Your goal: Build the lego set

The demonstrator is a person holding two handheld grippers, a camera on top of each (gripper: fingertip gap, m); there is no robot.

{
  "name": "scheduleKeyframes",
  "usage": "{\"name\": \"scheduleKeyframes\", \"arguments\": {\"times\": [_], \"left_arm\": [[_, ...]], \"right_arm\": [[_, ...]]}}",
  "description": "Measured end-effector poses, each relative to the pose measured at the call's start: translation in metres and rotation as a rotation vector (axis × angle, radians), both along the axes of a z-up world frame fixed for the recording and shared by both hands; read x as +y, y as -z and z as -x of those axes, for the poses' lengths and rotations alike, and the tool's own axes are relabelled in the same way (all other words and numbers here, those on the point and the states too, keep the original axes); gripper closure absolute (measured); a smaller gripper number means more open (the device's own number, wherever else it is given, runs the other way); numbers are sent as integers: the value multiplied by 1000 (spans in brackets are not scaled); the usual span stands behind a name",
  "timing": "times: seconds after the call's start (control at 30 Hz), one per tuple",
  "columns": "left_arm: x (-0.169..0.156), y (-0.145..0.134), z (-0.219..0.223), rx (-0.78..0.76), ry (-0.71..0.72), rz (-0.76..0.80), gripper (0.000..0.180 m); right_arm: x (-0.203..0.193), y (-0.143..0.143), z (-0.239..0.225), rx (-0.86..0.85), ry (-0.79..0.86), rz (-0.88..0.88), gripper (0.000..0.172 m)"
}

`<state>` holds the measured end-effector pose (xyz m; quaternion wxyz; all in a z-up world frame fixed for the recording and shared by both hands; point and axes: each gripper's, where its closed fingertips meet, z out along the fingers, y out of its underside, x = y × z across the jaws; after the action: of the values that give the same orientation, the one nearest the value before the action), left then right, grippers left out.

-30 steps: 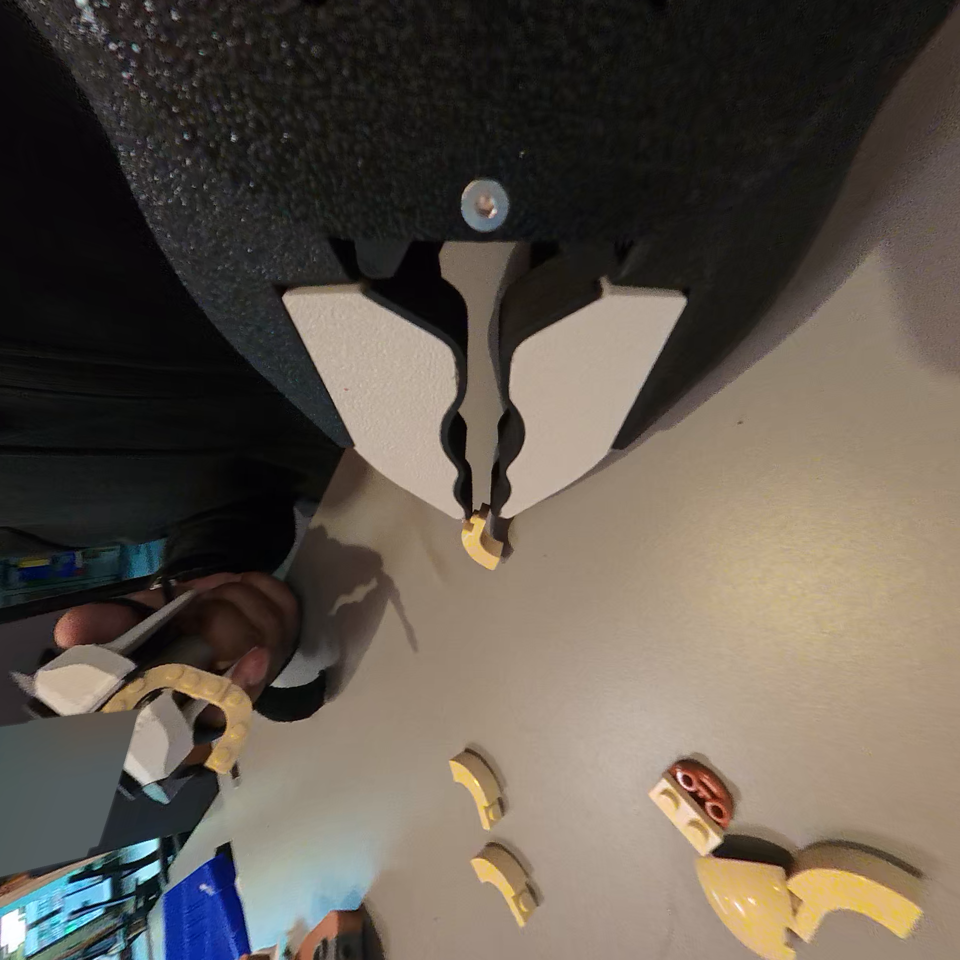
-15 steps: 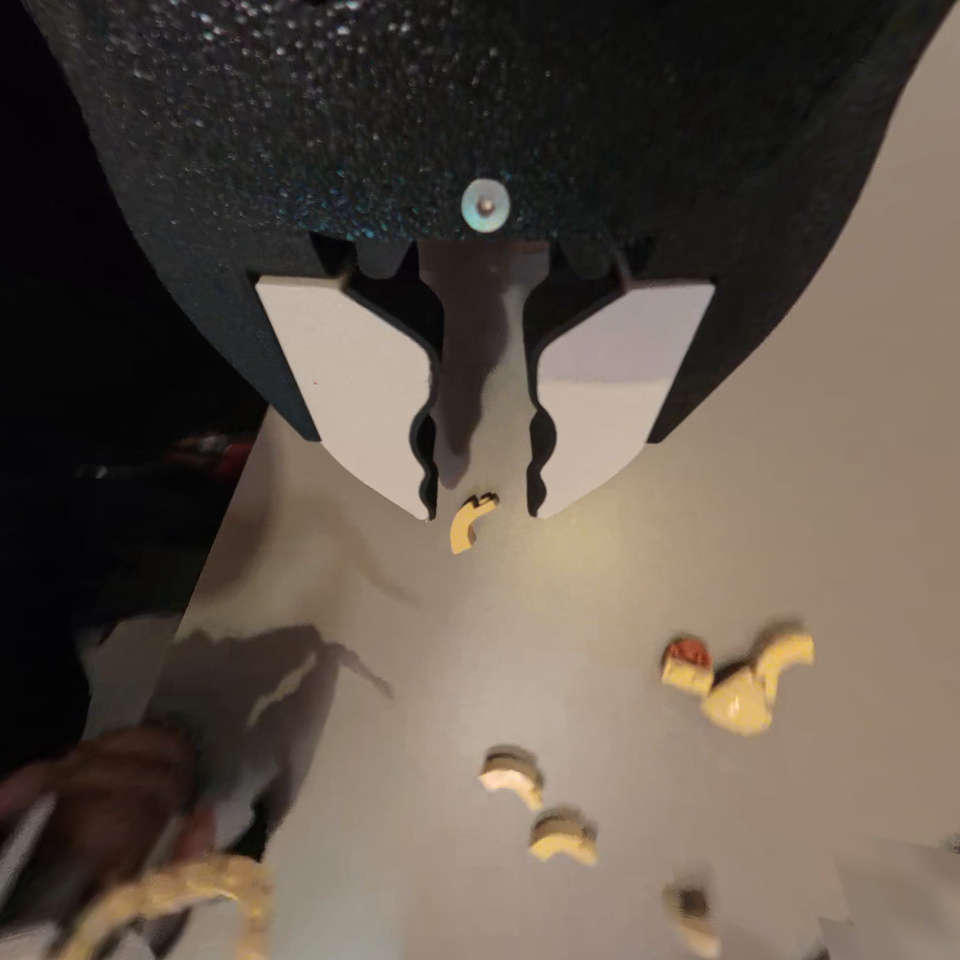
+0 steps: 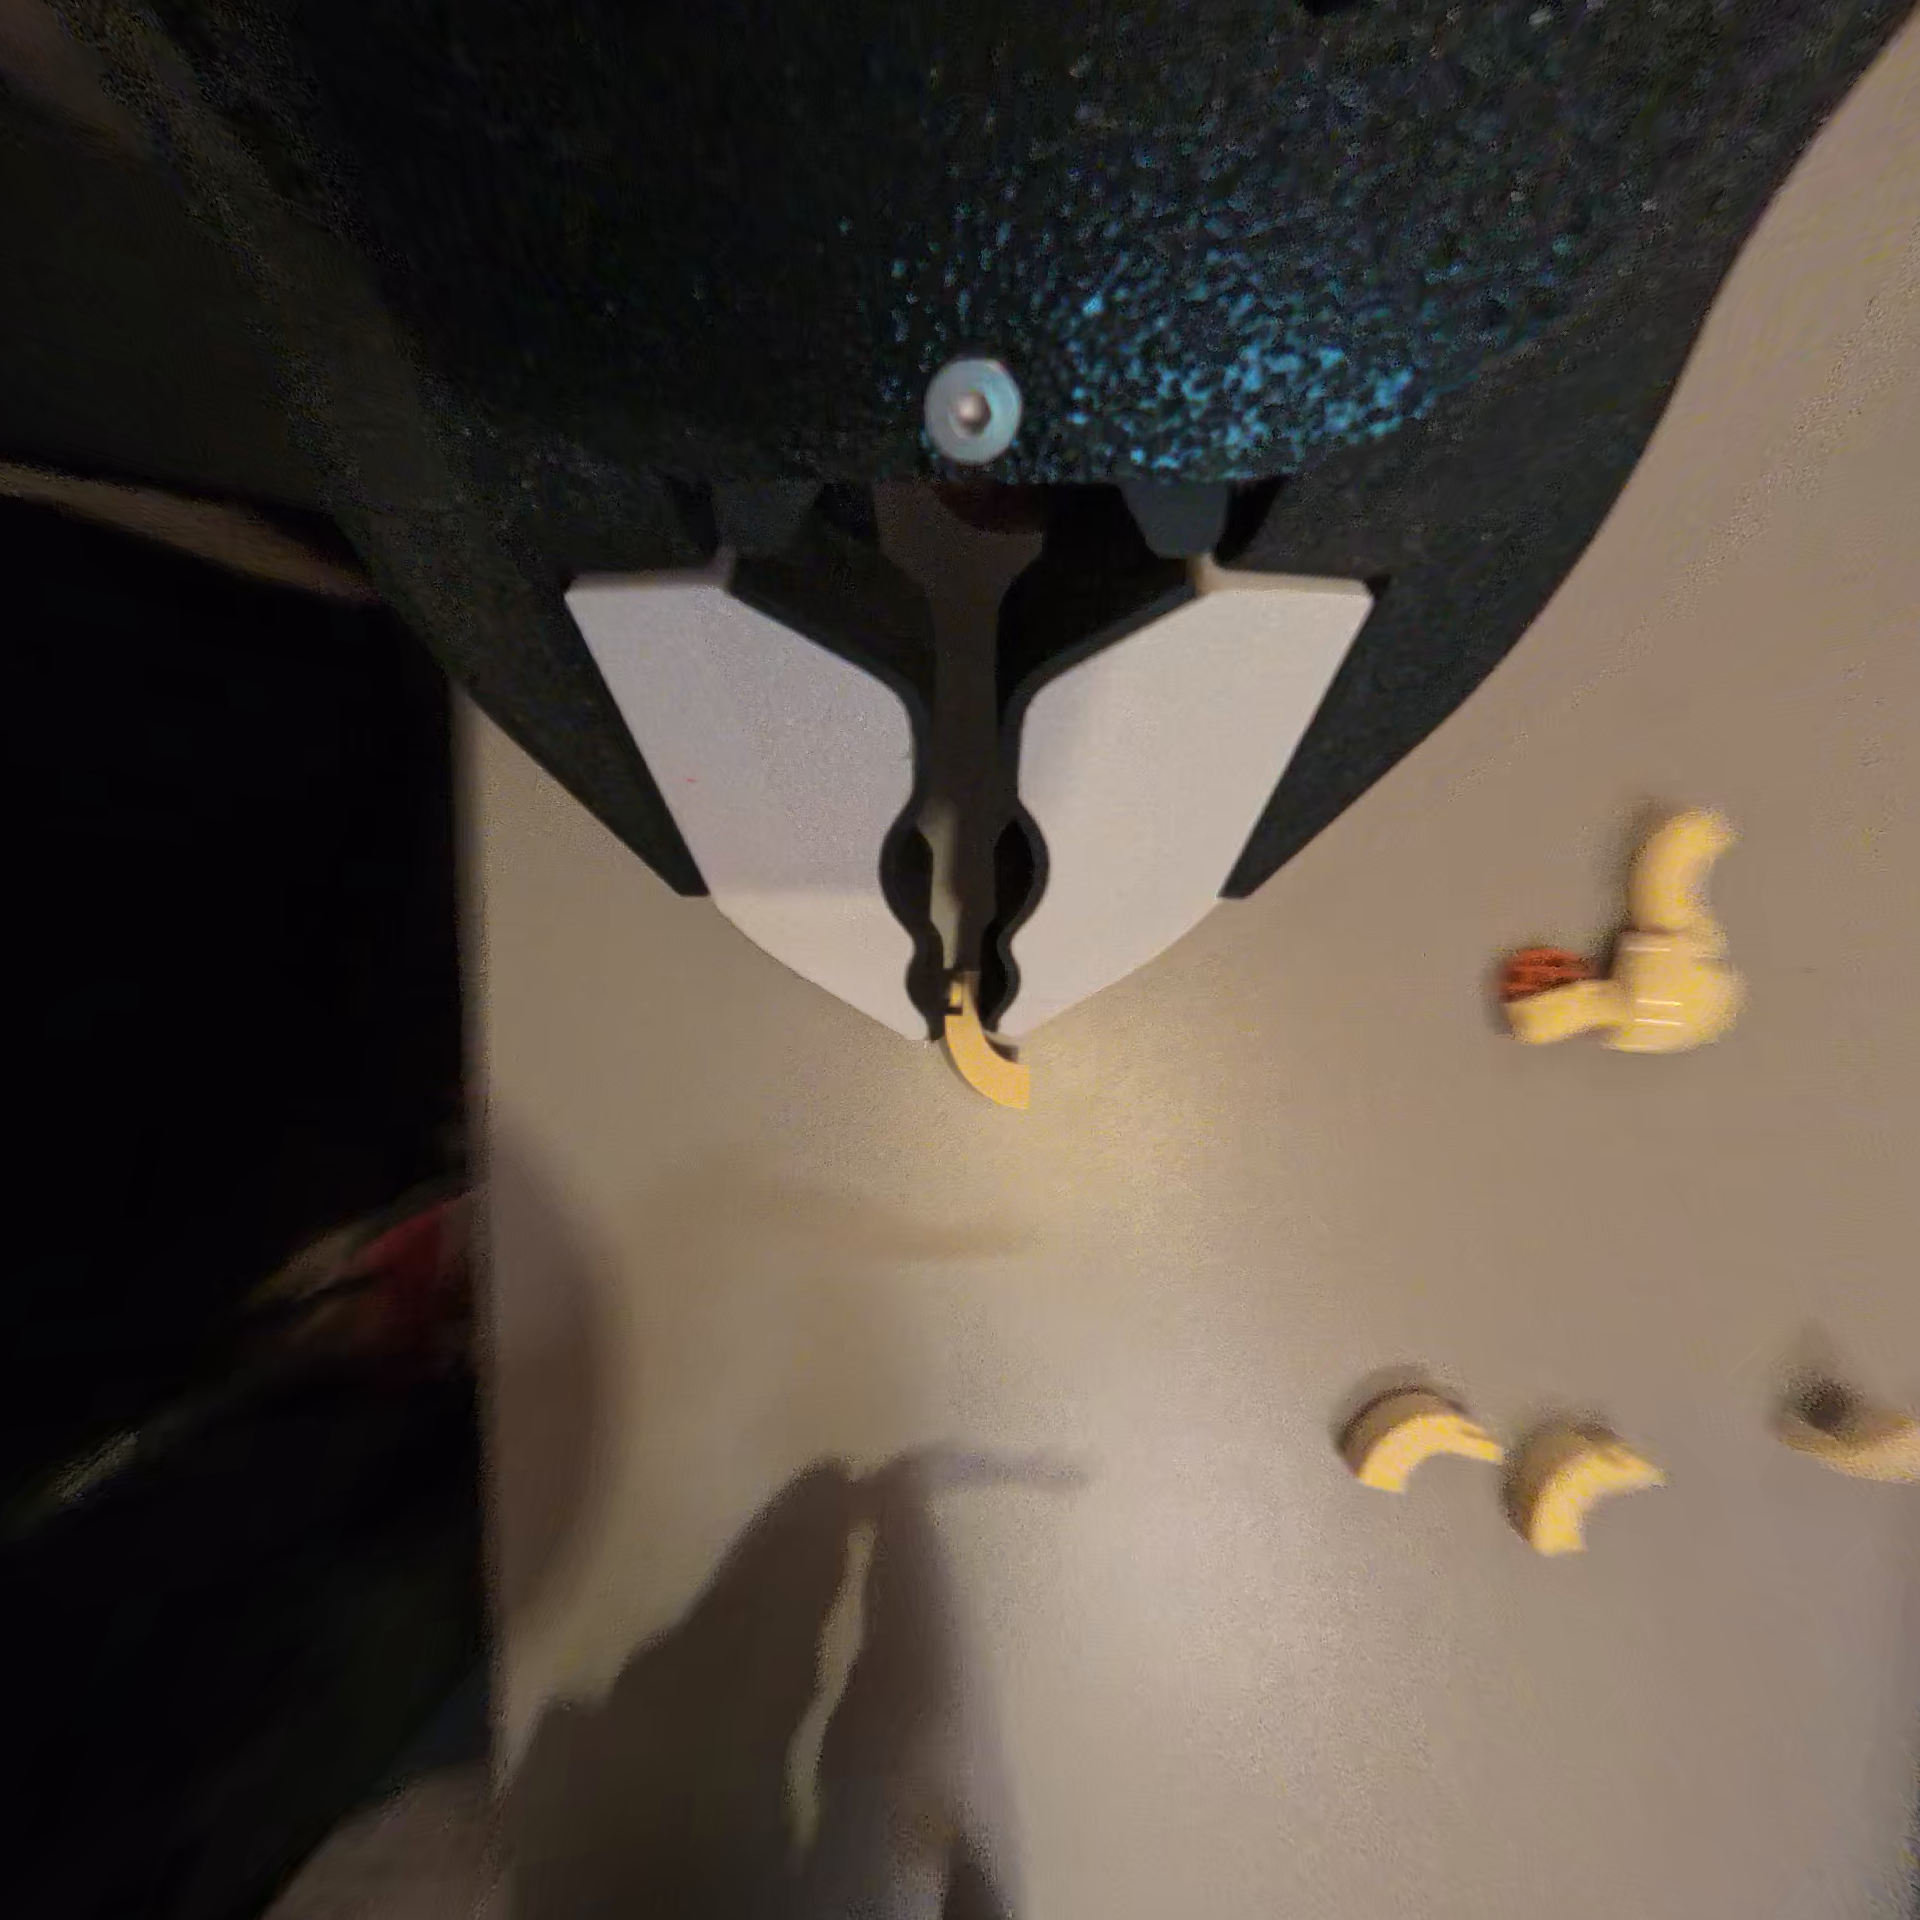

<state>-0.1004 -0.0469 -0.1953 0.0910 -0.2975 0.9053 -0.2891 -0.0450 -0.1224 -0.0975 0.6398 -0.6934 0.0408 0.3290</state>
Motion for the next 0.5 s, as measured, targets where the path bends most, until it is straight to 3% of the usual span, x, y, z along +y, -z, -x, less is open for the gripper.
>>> {"name": "scheduleKeyframes", "arguments": {"times": [0.1, 0.2, 0.37, 0.5], "left_arm": [[-15, -23, -7, 271, -197, 458, 174], [3, -24, -24, 358, -407, 656, 171], [14, -16, -25, 347, -505, 663, 157], [22, -14, -26, 166, -476, 455, 155]], "right_arm": [[0, 0, 0, 2, -4, -1, 163], [-1, -1, 0, 6, -6, -9, 163], [-2, -2, 0, 21, -15, -14, 163], [-2, -2, 0, 25, -22, -16, 163]]}}
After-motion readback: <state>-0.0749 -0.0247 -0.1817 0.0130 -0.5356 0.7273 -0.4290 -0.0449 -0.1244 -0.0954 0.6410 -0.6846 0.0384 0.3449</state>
